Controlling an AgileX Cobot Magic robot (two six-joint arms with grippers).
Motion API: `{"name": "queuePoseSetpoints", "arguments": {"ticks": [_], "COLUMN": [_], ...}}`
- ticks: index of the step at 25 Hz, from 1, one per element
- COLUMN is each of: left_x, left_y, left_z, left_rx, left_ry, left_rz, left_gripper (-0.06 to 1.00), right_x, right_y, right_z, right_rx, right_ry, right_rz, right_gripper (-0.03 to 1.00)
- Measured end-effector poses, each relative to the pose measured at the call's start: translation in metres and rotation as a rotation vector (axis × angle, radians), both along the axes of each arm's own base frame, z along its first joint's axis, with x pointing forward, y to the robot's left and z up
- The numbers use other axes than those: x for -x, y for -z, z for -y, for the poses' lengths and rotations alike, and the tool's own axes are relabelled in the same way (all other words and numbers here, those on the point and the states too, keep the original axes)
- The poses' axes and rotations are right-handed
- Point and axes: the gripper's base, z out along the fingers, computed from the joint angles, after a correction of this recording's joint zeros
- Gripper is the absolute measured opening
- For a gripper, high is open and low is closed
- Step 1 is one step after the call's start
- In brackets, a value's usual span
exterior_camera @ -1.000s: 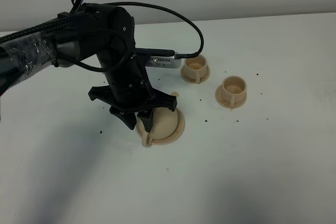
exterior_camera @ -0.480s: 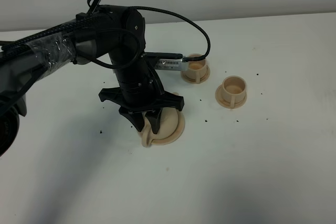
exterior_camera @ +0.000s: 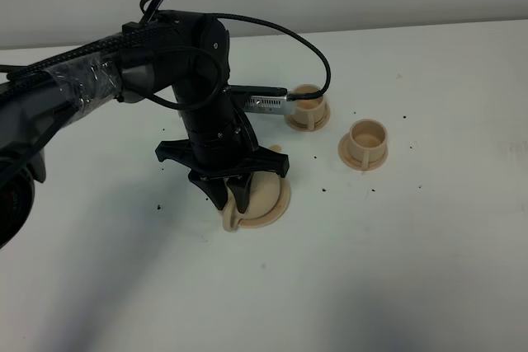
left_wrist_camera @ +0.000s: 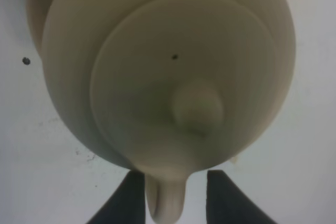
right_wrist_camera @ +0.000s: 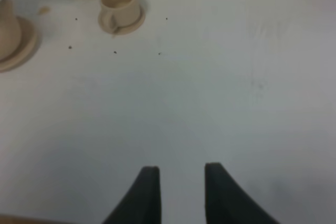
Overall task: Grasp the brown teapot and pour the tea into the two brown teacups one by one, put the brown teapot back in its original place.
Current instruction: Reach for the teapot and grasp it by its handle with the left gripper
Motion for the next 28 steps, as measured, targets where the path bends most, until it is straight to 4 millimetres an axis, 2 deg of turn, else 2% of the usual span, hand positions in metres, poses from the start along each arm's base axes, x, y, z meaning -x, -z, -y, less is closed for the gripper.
{"name": "queuePoseSetpoints", "arguments": {"ticks": [7,14,28], "left_x": [0.0,0.0,-0.0003], "left_y": [0.0003,0.0003,0.0004], "left_z": [-0.0001,-0.0001,0.0002], "left_rx": [-0.001,-0.001,0.006], "left_ry": [0.001,0.003,0.019], "left_rz": [0.0,0.0,0.003], "left_gripper": [0.31,0.17,0.17], "right_x": [0.0,0.0,0.0], "right_y": [0.0,0.0,0.0], "right_z": [0.0,0.0,0.0], "right_rx": [0.0,0.0,0.0], "right_ry": [0.0,0.0,0.0], "right_rz": [0.0,0.0,0.0], "right_gripper": [0.24,0.24,0.24]}}
